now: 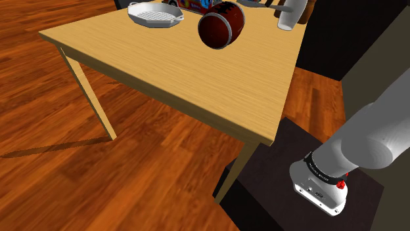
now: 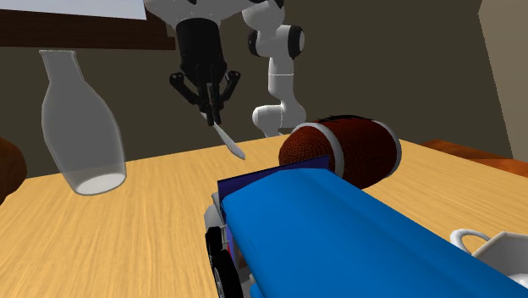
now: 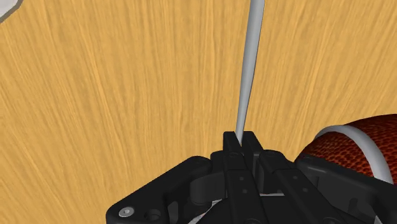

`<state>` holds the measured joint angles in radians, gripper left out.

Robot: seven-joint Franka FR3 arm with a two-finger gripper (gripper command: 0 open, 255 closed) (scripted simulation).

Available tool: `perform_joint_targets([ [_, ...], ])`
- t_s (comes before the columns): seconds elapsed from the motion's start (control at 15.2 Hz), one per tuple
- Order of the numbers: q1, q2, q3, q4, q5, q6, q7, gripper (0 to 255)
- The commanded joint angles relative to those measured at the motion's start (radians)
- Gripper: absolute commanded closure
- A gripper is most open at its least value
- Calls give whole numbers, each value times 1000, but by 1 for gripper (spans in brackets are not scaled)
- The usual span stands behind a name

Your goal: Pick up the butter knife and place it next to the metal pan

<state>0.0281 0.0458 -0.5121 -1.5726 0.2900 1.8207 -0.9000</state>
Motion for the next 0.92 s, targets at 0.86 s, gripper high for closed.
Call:
perform_joint_targets([
  [0.86,172,10,155,11,-84,75,332,255],
])
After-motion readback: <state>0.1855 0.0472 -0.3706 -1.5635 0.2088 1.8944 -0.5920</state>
